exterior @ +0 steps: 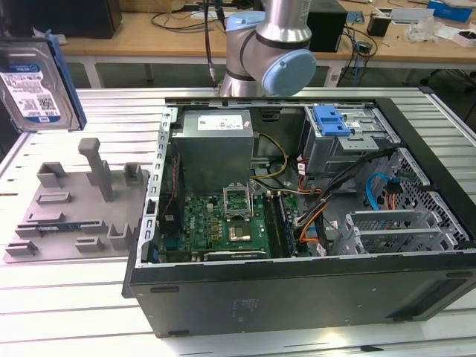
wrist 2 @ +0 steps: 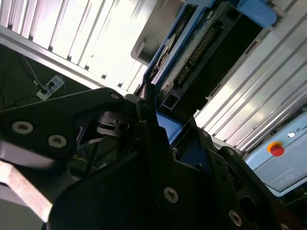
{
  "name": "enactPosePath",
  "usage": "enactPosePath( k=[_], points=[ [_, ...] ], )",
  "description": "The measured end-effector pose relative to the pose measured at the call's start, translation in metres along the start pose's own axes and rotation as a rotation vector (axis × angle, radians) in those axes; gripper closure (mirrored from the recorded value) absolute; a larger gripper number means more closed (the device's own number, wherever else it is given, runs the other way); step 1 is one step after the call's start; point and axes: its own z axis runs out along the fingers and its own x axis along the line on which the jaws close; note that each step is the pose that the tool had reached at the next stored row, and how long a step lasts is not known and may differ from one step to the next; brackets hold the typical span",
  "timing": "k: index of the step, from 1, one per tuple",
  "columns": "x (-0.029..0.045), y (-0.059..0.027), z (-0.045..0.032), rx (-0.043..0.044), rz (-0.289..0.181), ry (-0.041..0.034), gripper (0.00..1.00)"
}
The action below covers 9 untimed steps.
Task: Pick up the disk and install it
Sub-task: 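Pick up the disk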
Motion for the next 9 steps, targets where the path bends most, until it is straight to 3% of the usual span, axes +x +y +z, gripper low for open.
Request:
enactPosePath(
  k=[1,4,7,9],
  points=[
    [0.0002,-0.0007,-0.0076,-0.0005,0.0,0.002,0.63],
    [0.0006,-0.0018,-0.0182,-0.0014,0.0,0.0049,0.63],
    [0.0008,-0.0025,-0.026,-0.002,0.0,0.0068,0.63],
    [0.0008,-0.0025,-0.0265,-0.0018,0.0,0.0068,0.63]
  ],
)
